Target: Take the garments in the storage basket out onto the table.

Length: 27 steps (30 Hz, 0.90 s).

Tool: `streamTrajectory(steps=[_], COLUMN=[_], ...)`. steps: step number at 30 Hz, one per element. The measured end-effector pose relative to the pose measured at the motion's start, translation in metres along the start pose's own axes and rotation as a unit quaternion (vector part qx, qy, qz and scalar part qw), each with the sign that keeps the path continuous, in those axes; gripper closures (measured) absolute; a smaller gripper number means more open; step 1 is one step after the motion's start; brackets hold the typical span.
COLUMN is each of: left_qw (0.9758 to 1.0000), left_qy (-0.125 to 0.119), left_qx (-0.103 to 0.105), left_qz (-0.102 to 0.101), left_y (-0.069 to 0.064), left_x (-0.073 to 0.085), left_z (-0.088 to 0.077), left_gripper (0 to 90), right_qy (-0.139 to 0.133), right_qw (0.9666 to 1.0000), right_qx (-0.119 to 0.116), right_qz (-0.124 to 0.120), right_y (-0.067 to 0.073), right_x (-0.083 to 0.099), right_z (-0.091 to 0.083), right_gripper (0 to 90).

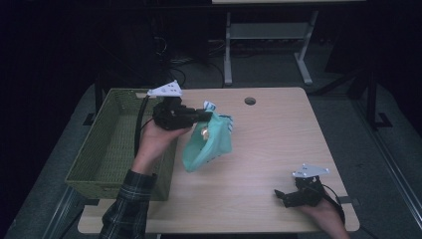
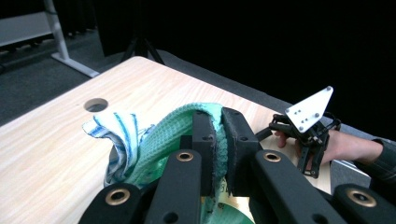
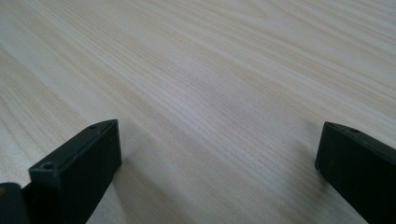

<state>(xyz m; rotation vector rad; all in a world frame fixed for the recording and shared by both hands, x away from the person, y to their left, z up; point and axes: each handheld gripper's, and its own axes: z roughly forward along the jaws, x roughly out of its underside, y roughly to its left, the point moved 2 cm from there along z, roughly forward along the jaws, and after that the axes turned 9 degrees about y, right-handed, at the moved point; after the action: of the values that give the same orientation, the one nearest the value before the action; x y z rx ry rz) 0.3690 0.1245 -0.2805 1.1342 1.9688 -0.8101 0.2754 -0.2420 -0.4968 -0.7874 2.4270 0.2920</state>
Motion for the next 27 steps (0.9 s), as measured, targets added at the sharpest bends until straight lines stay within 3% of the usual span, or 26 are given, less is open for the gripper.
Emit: streamTrajectory(steps=[12,18,27], left_qw=[0.9996,0.9993,0.9982], left_qy=[0.023,0.037,0.059], left_qx=[0.017,0.004,0.002], left_qz=[0.008,0.011,0.015], left_y=[-0.01,-0.013,-0.019], left_x=[0.007,0.014,0.028], left_z=[0.04,0.058,0.083], left_gripper=[83.7,83.7,83.6], right_qy=[0.0,0.0,0.0], right_qw=[1.0,1.0,1.0], right_qx=[0.0,0.0,0.0], right_qz=[0.001,0.0,0.0], right_y=[0.0,0.0,0.0], right_x=[0.0,0.0,0.0], right_z=[0.0,0.0,0.0], right_gripper=[0.0,0.0,0.0])
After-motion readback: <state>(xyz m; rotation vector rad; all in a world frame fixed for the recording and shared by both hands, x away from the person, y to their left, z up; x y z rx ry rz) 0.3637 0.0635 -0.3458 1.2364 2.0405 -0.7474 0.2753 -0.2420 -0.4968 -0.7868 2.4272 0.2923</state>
